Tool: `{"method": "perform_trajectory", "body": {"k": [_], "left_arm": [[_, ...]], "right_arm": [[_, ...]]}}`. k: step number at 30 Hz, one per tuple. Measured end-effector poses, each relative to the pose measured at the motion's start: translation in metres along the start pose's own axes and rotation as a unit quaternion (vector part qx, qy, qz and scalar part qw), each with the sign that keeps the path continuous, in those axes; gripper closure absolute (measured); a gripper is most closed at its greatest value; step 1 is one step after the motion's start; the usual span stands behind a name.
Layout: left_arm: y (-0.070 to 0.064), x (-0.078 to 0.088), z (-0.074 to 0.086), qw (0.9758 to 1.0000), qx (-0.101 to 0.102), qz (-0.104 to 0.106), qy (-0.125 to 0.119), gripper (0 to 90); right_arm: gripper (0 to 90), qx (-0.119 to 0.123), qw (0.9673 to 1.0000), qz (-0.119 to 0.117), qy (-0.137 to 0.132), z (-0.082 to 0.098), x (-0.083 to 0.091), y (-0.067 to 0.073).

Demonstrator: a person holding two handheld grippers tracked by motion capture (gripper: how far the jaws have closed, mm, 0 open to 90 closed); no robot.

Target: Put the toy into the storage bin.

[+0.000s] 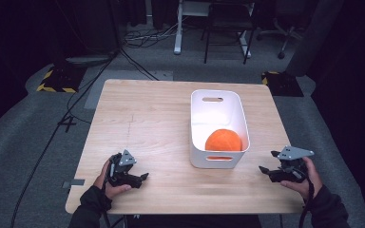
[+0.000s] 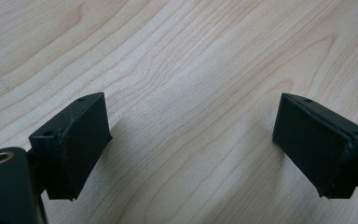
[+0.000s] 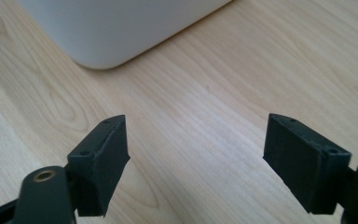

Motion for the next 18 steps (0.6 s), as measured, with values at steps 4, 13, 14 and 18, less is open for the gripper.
{"method": "perform_trajectory", "body": {"k": [4,13,14,18], "left_arm": [[0.000,0.000,0.000,1.0000,0.000,0.000,-0.001,11.2],[0.000,0.000,0.000,1.0000,-0.001,0.000,0.002,11.1],[0.000,0.000,0.000,1.0000,-0.001,-0.002,0.002,11.0],[0.000,0.000,0.000,1.0000,-0.001,0.001,0.004,11.0]], "right_arm": [[20.8,-0.004,1.0000,0.001,0.005,0.009,-0.002,0.002],[19.7,-0.028,0.9994,0.004,0.020,0.038,0.001,0.001],[19.6,-0.031,0.9993,0.002,0.021,0.042,0.002,-0.001],[18.6,-0.050,0.9986,0.004,0.019,0.053,0.002,-0.003]]}}
Point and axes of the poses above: each handheld gripper's, and its own axes: x roughly backward along the jaws, z roughly out of its underside, y roughly to its left, the point moved 1 cm from there along -x, roughly forward along the jaws, and after that the axes turned 3 degrees about x, right-handed, at the moved point
